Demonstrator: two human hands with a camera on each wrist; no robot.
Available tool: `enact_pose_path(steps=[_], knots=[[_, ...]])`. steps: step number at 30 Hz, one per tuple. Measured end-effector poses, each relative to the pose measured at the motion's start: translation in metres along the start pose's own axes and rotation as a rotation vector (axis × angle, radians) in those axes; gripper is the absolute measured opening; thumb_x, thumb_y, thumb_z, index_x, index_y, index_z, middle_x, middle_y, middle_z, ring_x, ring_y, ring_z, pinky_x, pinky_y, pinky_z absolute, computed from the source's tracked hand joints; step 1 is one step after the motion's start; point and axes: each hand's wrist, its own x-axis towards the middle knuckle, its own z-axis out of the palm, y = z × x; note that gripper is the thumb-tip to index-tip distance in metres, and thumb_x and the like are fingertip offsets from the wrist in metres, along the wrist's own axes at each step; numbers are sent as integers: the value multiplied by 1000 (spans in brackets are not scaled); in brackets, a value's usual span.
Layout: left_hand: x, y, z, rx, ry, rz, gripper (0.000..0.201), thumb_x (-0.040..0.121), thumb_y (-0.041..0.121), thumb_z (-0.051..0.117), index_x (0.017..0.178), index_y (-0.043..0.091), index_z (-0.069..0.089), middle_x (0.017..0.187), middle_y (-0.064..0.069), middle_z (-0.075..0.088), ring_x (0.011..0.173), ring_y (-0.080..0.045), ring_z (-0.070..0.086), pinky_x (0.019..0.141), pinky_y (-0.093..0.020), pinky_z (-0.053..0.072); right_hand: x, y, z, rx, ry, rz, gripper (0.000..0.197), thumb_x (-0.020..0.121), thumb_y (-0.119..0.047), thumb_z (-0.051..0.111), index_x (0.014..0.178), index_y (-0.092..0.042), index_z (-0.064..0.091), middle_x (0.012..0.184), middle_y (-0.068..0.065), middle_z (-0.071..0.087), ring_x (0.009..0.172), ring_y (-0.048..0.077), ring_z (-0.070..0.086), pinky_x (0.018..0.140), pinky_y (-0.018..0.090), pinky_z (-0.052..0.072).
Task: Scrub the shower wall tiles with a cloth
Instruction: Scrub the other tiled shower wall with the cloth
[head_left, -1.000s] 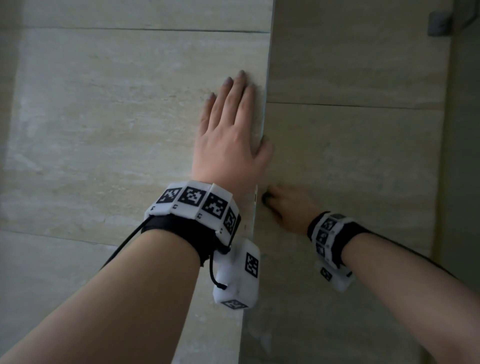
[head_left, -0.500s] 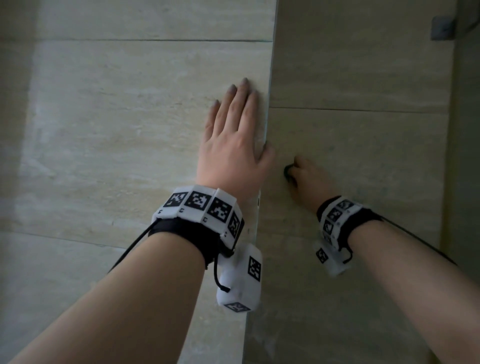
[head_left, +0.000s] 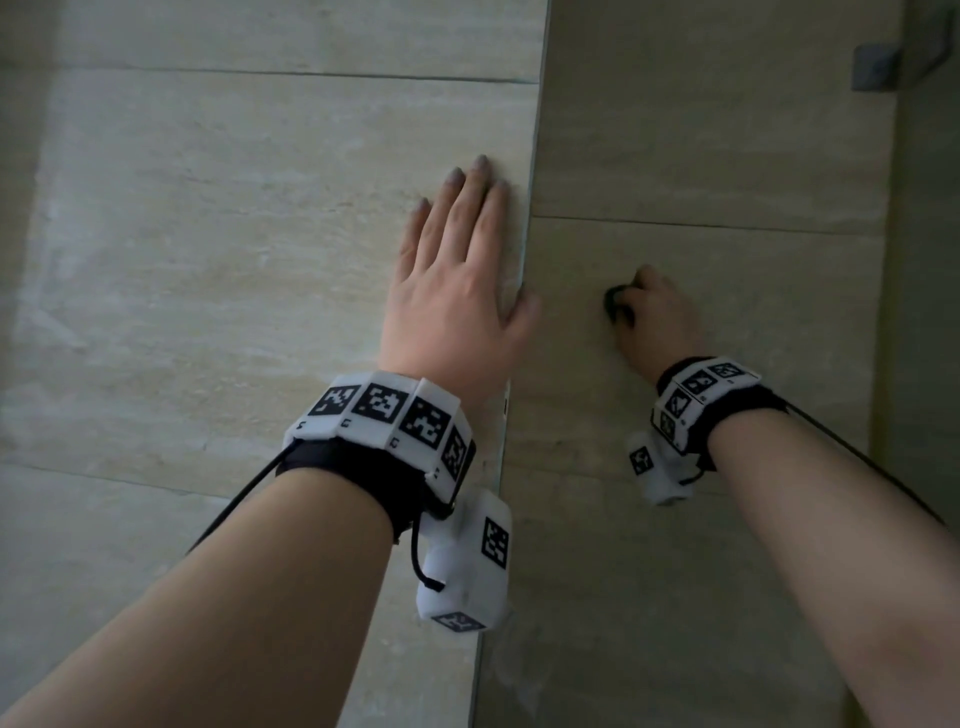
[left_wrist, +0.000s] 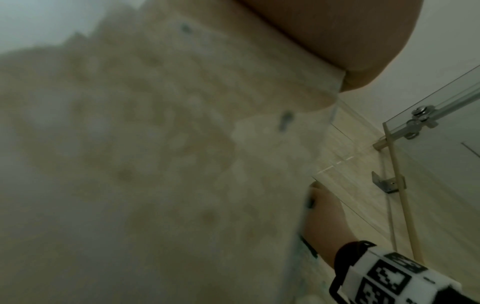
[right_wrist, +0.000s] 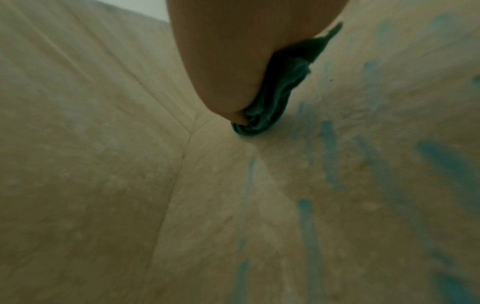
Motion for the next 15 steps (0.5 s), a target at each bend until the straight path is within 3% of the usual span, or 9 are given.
enact_pose_path(steps=[3, 6, 10, 12, 15], knots=[[-1, 0, 0, 6, -12, -8, 74, 87, 40, 45, 150, 8, 25, 159, -8, 19, 148, -21, 12, 121, -35, 3, -17, -10, 13, 45, -59, -80, 13, 88, -1, 55, 86, 6, 66, 94, 20, 52, 79, 36, 52, 62, 39, 43], [0, 2, -1, 4, -23, -16, 74, 87, 39, 45, 151, 8, 24, 159, -7, 17, 148, -21, 11, 121, -36, 3, -64, -14, 30, 72, -170, -393, 16, 83, -5, 57, 71, 4, 62, 78, 17, 52, 58, 30, 52, 48, 37, 45], [0, 2, -2, -1, -26, -15, 74, 87, 38, 46, 150, 8, 25, 159, -8, 18, 148, -22, 12, 121, -36, 3, -97, -5, 34, -24, -374, -681, 13, 79, -10, 64, 85, 0, 68, 84, 14, 58, 53, 28, 51, 42, 34, 46], [-1, 2, -1, -6, -19, -14, 73, 86, 38, 46, 150, 7, 26, 159, -8, 20, 147, -22, 13, 121, -37, 4, -79, 4, 27, -64, -333, -653, 20, 83, -13, 56, 89, 0, 68, 86, 16, 60, 57, 30, 55, 46, 36, 49], [-1, 1, -1, -7, -12, -10, 73, 86, 38, 47, 149, 7, 27, 158, -8, 21, 147, -23, 14, 121, -37, 5, -40, 14, 6, 6, -96, -323, 13, 87, -4, 59, 86, 6, 67, 85, 21, 56, 67, 36, 57, 55, 38, 47]])
